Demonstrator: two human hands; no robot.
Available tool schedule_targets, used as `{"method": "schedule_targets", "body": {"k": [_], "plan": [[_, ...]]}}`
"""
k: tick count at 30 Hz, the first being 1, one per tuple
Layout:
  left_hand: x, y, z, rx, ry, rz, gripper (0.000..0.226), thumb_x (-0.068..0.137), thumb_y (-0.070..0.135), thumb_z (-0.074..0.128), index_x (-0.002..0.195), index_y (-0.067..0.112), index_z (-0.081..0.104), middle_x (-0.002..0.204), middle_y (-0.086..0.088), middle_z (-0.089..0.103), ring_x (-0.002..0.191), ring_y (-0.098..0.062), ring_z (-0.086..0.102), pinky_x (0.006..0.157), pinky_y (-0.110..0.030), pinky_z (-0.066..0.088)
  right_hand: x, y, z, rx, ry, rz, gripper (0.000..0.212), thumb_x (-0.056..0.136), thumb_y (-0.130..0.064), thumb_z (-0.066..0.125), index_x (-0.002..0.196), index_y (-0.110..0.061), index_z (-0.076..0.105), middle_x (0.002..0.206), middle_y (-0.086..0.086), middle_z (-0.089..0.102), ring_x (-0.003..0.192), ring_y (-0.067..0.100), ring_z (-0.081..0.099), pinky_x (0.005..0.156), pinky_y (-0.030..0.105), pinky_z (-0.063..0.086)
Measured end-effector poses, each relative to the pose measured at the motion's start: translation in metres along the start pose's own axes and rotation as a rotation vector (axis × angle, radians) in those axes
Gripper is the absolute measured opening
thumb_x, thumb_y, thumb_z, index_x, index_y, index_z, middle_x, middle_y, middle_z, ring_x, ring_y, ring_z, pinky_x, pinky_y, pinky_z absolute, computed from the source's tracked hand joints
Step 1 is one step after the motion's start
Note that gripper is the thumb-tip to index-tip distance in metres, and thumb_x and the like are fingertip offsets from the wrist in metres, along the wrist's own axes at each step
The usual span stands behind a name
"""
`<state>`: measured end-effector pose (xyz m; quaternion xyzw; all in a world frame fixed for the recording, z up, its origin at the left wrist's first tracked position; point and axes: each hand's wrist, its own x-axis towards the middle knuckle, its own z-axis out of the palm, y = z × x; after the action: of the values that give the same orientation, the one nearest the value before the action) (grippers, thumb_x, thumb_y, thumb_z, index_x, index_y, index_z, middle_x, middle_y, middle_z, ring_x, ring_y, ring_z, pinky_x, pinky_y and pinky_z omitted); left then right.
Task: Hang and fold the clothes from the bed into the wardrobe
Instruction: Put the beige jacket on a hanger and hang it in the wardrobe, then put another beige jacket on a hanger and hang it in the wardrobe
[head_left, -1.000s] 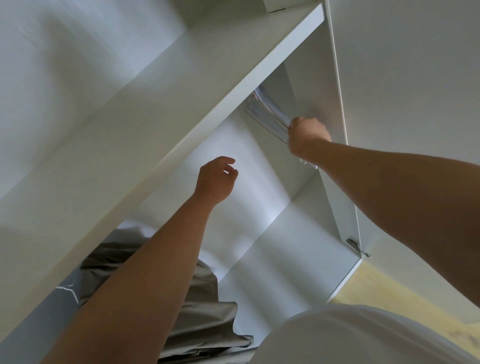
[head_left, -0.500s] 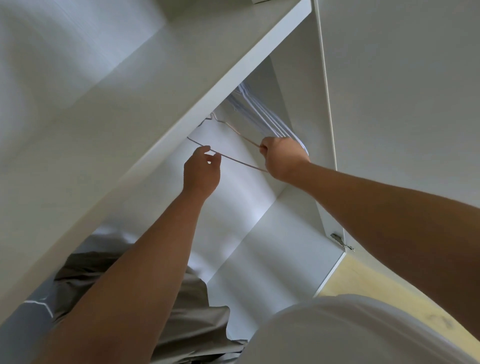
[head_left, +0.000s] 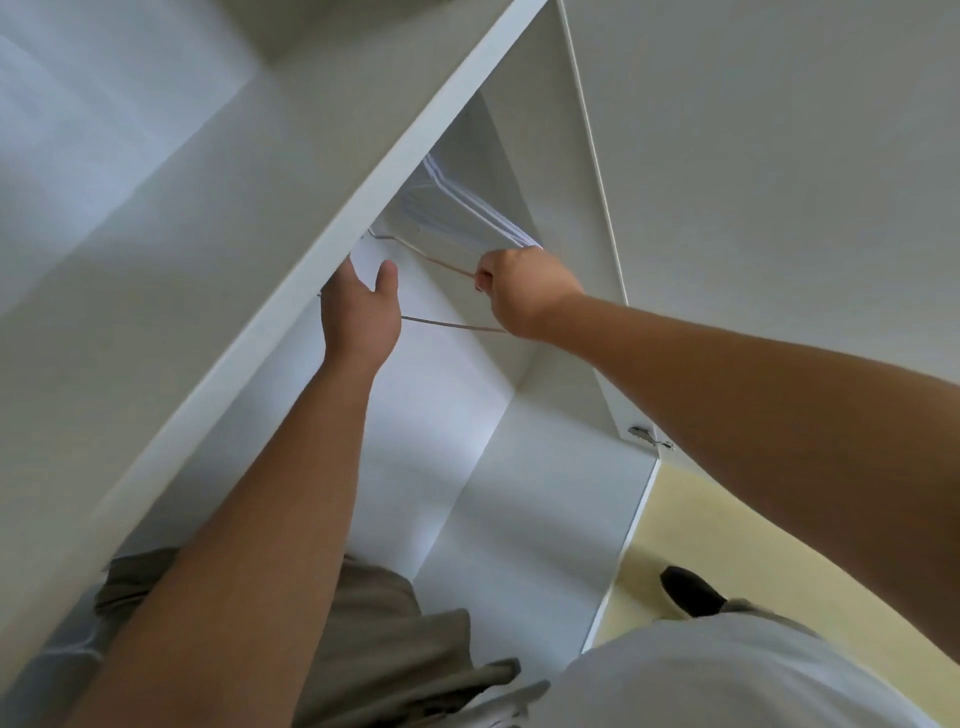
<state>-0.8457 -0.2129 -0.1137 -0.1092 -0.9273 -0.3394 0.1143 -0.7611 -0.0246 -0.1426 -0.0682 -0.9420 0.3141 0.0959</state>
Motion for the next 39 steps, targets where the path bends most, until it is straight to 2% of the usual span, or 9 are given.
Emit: {"method": "schedule_targets", "body": {"k": [4, 8, 15, 19, 24, 29, 33, 36, 39], "plan": [[-0.030, -0.008, 0.003, -0.054, -0.023, -0.002, 0.063, 0.100, 0.039, 0.051, 0.155, 0.017, 0.031, 0.160, -0.002, 0.030, 0.132, -0.031, 0.055, 0.110, -0.045, 0.045, -0.052, 0.014, 0.013, 0.017, 0.010, 0.064, 0.020, 0.100, -0.014, 0.051, 0.108, -0.021, 0.067, 0.087, -0.002, 0.054, 0.080, 0.025, 0.051, 0.070, 0.029, 0.038], [-0.072, -0.009, 0.020, -0.030, -0.159, 0.004, 0.060, 0.101, 0.046, 0.045, 0.154, 0.022, 0.033, 0.158, 0.002, 0.037, 0.128, -0.030, 0.058, 0.108, -0.049, 0.046, -0.129, 0.042, 0.019, 0.010, -0.008, 0.165, 0.018, 0.103, -0.024, 0.048, 0.108, -0.020, 0.065, 0.095, 0.010, 0.065, 0.081, 0.034, 0.059, 0.071, 0.036, 0.050], [-0.174, 0.037, 0.084, -0.100, -0.447, 0.195, 0.028, 0.102, 0.041, 0.047, 0.120, 0.024, 0.061, 0.107, 0.005, 0.072, 0.097, -0.022, 0.070, 0.090, -0.038, 0.054, -0.266, 0.115, -0.008, -0.111, -0.021, 0.312, 0.017, 0.104, -0.020, 0.045, 0.108, -0.022, 0.061, 0.098, 0.005, 0.066, 0.079, 0.028, 0.059, 0.066, 0.034, 0.048], [-0.239, 0.100, 0.132, -0.095, -0.533, 0.300, 0.019, 0.104, 0.038, 0.046, 0.097, 0.027, 0.060, 0.088, 0.006, 0.072, 0.082, -0.020, 0.069, 0.069, -0.030, 0.047, -0.351, 0.168, -0.042, -0.134, 0.076, 0.470, 0.017, 0.105, -0.026, 0.043, 0.107, -0.026, 0.060, 0.096, 0.001, 0.064, 0.076, 0.025, 0.053, 0.055, 0.028, 0.031], [-0.326, 0.191, 0.193, -0.017, -0.648, 0.493, 0.027, 0.103, 0.037, 0.049, 0.086, 0.025, 0.066, 0.075, 0.025, 0.066, 0.068, 0.007, 0.055, 0.059, -0.007, 0.033, -0.466, 0.239, -0.105, -0.163, 0.177, 0.647, 0.022, 0.105, -0.031, 0.041, 0.108, -0.023, 0.061, 0.101, 0.004, 0.063, 0.090, 0.030, 0.059, 0.063, 0.031, 0.032], [-0.435, 0.303, 0.258, -0.080, -0.839, 0.588, 0.027, 0.103, 0.037, 0.051, 0.082, 0.028, 0.066, 0.072, 0.032, 0.067, 0.069, 0.007, 0.059, 0.058, -0.015, 0.036, -0.595, 0.306, -0.186, -0.241, 0.241, 0.836, 0.032, 0.105, -0.043, 0.038, 0.113, -0.025, 0.063, 0.106, 0.002, 0.061, 0.098, 0.028, 0.059, 0.069, 0.034, 0.043], [-0.522, 0.403, 0.305, -0.141, -0.936, 0.690, 0.028, 0.102, 0.032, 0.053, 0.080, 0.024, 0.068, 0.081, 0.017, 0.074, 0.063, -0.001, 0.059, 0.060, -0.025, 0.043, -0.683, 0.351, -0.249, -0.232, 0.298, 1.055, 0.034, 0.104, -0.042, 0.040, 0.125, -0.024, 0.060, 0.117, 0.006, 0.056, 0.107, 0.030, 0.055, 0.078, 0.036, 0.048], [-0.570, 0.471, 0.331, -0.200, -1.029, 0.767, 0.026, 0.102, 0.032, 0.053, 0.084, 0.023, 0.070, 0.081, 0.017, 0.074, 0.079, -0.020, 0.063, 0.074, -0.036, 0.051, -0.729, 0.377, -0.282, -0.196, 0.361, 1.232, 0.034, 0.102, -0.038, 0.044, 0.128, -0.020, 0.057, 0.120, 0.008, 0.050, 0.109, 0.031, 0.053, 0.083, 0.041, 0.053], [-0.608, 0.530, 0.357, -0.222, -1.125, 0.853, 0.024, 0.103, 0.035, 0.053, 0.087, 0.026, 0.069, 0.081, 0.020, 0.074, 0.073, -0.014, 0.053, 0.067, -0.031, 0.043, -0.756, 0.401, -0.309, -0.167, 0.391, 1.323, 0.034, 0.101, -0.036, 0.046, 0.130, -0.018, 0.054, 0.124, 0.008, 0.048, 0.110, 0.031, 0.054, 0.084, 0.045, 0.054]]}}
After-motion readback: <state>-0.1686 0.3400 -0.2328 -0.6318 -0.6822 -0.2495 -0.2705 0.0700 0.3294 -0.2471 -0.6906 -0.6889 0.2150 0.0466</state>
